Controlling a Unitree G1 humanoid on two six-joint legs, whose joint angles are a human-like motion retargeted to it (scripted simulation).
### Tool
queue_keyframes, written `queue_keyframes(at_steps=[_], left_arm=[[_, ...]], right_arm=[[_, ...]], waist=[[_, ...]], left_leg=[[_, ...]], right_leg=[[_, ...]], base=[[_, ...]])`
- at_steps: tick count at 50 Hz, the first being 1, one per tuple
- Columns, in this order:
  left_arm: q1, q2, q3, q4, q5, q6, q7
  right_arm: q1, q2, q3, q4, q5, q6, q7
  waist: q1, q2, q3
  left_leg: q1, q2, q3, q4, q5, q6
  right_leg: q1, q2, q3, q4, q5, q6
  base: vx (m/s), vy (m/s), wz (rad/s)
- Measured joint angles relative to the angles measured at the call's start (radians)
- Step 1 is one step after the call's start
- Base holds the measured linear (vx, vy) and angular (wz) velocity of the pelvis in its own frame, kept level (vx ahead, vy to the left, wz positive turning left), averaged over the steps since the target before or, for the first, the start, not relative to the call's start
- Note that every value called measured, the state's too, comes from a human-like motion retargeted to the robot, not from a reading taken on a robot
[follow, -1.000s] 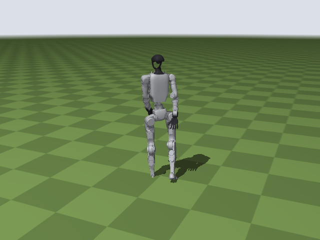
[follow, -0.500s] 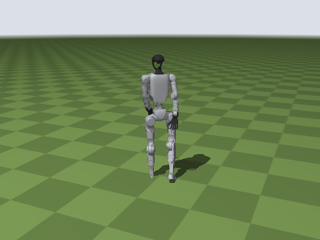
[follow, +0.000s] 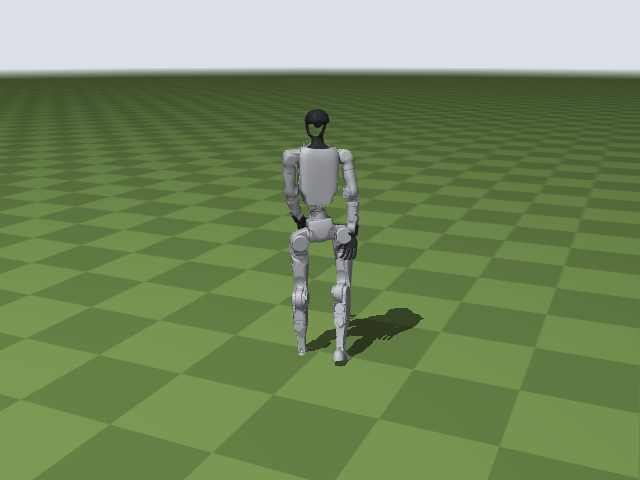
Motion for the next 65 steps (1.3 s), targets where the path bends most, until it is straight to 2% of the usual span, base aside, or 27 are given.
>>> queue_keyframes(at_steps=[65], left_arm=[[-0.012,0.071,0.065,0.040,0.007,-0.008,0.064]], right_arm=[[-0.175,-0.084,-0.091,-0.078,0.005,-0.022,-0.082]], waist=[[-0.026,-0.025,0.067]], left_leg=[[0.031,-0.006,0.183,0.002,-0.006,0.088]], right_leg=[[-0.016,-0.023,0.138,-0.119,-0.086,0.076]], base=[[-0.01,-0.01,-0.26]])
